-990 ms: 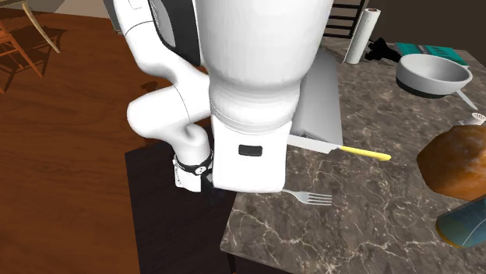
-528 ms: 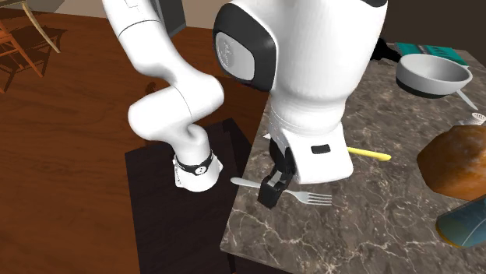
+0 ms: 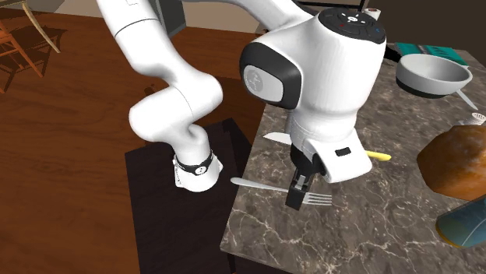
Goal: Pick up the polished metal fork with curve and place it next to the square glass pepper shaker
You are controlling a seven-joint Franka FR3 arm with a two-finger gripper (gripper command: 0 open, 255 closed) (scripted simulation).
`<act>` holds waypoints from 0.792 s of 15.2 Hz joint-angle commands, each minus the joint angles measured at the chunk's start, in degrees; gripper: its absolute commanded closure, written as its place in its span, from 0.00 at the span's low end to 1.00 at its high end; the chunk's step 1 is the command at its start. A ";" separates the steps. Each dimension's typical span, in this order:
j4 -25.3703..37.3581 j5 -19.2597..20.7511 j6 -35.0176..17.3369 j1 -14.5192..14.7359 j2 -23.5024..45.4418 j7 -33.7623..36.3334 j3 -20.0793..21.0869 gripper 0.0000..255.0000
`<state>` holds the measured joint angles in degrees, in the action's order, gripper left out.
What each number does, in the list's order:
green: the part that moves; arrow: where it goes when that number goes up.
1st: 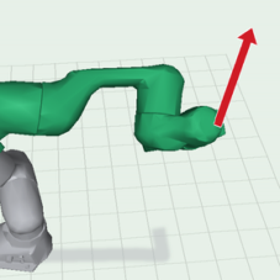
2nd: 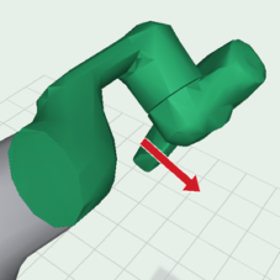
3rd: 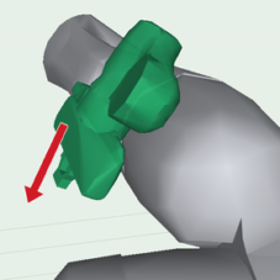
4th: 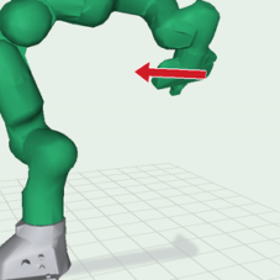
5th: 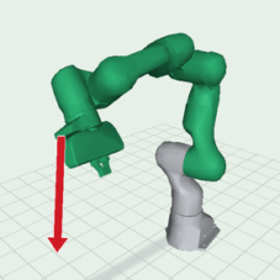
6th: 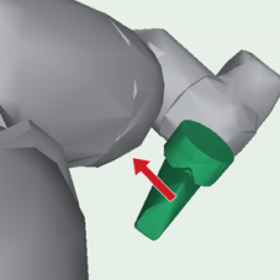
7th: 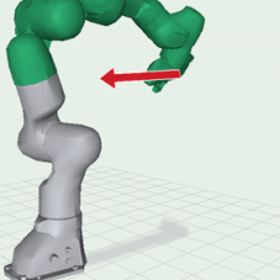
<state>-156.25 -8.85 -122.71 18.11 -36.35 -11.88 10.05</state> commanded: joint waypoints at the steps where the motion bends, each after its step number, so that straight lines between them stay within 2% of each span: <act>1: -0.85 -0.21 -1.97 0.12 1.02 0.03 0.30 0.00; 3: -2.07 -0.43 -4.49 0.18 2.33 0.00 0.58 0.00; 11: -2.06 -0.43 -4.48 0.18 2.32 0.00 0.57 0.00; 12: -2.06 -0.43 -4.48 0.18 2.32 0.00 0.57 1.00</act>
<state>-158.31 -9.28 -127.18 18.29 -34.03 -11.88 10.63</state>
